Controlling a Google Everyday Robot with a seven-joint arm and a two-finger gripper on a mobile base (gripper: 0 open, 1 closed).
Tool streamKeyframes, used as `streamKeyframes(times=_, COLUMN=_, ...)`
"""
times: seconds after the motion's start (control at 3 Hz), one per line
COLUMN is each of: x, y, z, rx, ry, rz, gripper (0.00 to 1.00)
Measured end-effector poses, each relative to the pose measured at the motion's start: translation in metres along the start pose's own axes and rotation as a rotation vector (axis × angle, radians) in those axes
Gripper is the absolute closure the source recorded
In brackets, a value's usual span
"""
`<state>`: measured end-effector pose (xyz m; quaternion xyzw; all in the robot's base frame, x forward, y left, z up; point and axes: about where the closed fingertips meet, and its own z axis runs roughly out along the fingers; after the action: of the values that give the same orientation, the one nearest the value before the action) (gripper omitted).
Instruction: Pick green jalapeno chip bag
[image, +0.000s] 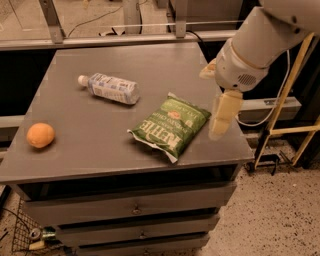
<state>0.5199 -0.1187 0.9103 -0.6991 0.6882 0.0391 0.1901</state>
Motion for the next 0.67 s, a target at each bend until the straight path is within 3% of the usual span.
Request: streamKeyframes(times=0.67, x=-0.0017, y=-0.0051, z=0.0183, rx=-0.024, ry=0.012, rz=-0.009, gripper=0.00)
